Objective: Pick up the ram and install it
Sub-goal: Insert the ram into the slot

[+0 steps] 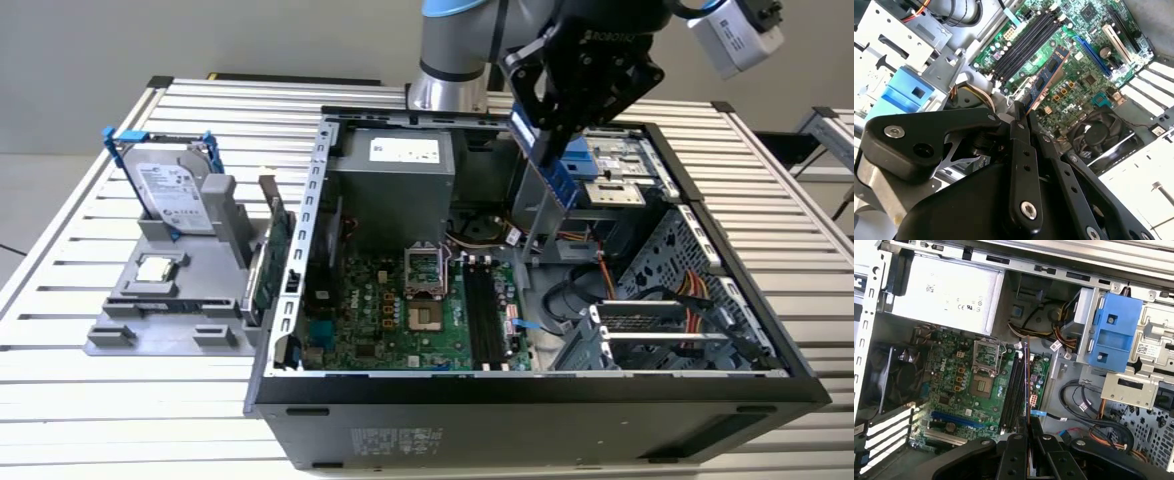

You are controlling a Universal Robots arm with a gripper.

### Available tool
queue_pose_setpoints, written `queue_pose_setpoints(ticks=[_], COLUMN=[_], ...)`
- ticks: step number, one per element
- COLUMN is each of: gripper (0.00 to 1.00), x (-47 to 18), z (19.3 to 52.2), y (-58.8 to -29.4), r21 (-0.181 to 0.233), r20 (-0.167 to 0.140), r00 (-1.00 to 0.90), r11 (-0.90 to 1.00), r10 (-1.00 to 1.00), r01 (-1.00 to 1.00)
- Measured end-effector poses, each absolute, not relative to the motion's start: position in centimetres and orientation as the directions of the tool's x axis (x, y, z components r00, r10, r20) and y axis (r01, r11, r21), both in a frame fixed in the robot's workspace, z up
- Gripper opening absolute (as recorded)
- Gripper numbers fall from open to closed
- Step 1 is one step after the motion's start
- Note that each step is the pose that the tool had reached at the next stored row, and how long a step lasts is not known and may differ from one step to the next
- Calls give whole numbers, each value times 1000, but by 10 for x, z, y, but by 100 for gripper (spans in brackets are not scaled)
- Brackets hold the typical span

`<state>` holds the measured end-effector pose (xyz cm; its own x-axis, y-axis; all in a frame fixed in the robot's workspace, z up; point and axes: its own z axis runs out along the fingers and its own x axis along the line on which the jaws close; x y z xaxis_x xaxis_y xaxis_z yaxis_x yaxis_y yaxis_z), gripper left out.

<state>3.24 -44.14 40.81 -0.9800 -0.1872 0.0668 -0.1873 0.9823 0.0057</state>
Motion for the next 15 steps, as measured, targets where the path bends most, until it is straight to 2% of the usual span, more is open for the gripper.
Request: queue_pose_setpoints(ticks=[15], gripper=[0], x=[32], z=[408], y=[-441], r21=[6], r20=[67], r00=[-992], r11=[994], r10=[-111], r01=[-111])
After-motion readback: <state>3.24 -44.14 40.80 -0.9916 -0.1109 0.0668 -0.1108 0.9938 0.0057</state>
